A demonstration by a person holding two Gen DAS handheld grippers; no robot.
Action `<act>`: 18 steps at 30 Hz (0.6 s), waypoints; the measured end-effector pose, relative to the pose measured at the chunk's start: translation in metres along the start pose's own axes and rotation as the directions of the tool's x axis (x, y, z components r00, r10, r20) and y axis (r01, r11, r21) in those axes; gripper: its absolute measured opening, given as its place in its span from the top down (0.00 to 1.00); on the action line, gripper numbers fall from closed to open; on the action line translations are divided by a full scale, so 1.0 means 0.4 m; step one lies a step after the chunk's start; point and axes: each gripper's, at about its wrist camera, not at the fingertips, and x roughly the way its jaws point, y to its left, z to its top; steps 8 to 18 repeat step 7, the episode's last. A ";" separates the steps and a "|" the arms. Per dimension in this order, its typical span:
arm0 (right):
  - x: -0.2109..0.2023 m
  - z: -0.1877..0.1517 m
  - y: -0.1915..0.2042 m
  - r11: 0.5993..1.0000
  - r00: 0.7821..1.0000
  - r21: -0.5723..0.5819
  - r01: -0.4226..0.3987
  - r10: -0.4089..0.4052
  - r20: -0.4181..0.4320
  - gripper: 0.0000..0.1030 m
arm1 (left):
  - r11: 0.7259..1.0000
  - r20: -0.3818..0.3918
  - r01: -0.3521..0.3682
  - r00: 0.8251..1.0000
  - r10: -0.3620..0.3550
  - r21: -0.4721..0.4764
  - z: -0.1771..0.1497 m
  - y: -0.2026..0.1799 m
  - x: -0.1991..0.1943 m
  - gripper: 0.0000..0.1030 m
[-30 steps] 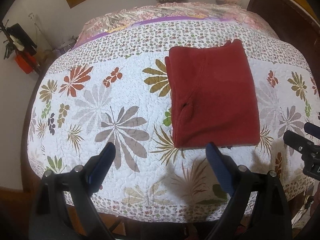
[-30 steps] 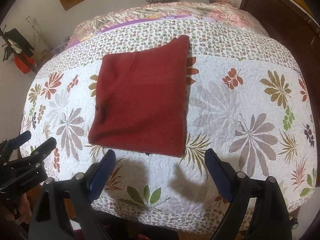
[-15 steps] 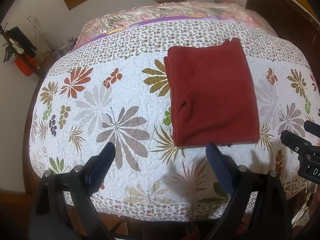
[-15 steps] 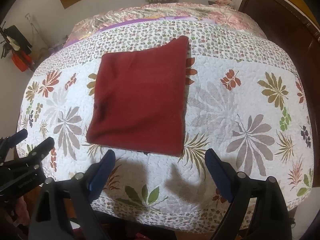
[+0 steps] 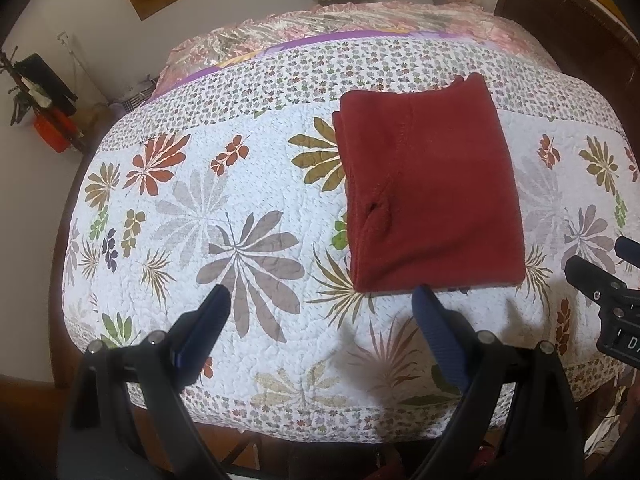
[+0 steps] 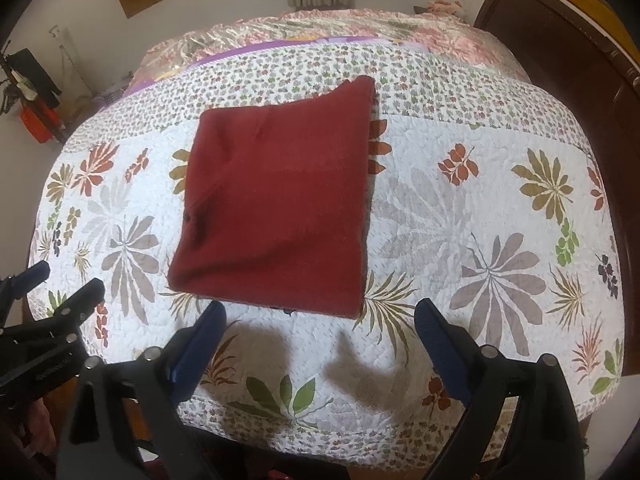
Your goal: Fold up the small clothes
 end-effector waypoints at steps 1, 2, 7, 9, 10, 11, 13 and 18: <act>0.002 0.000 0.000 1.000 1.000 0.001 0.000 0.000 -0.005 0.05 | 1.000 -0.001 0.000 1.000 0.000 0.000 0.000 0.000 0.001 0.11; 0.004 0.001 -0.002 1.000 1.000 0.005 -0.001 0.001 -0.009 0.05 | 1.000 -0.003 0.000 1.000 0.000 0.001 0.001 0.000 0.002 0.11; 0.014 0.001 -0.005 1.000 1.000 0.015 -0.003 0.003 -0.030 0.05 | 1.000 -0.010 0.001 1.000 -0.001 0.002 0.002 -0.002 0.008 0.10; 0.014 0.001 -0.005 1.000 1.000 0.015 -0.003 0.003 -0.030 0.05 | 1.000 -0.010 0.001 1.000 -0.001 0.002 0.002 -0.002 0.008 0.10; 0.014 0.001 -0.005 1.000 1.000 0.015 -0.003 0.003 -0.030 0.05 | 1.000 -0.010 0.001 1.000 -0.001 0.002 0.002 -0.002 0.008 0.10; 0.014 0.001 -0.005 1.000 1.000 0.015 -0.003 0.003 -0.030 0.05 | 1.000 -0.010 0.001 1.000 -0.001 0.002 0.002 -0.002 0.008 0.10; 0.014 0.001 -0.005 1.000 1.000 0.015 -0.003 0.003 -0.030 0.05 | 1.000 -0.010 0.001 1.000 -0.001 0.002 0.002 -0.002 0.008 0.10; 0.014 0.001 -0.005 1.000 1.000 0.015 -0.003 0.003 -0.030 0.05 | 1.000 -0.010 0.001 1.000 -0.001 0.002 0.002 -0.002 0.008 0.10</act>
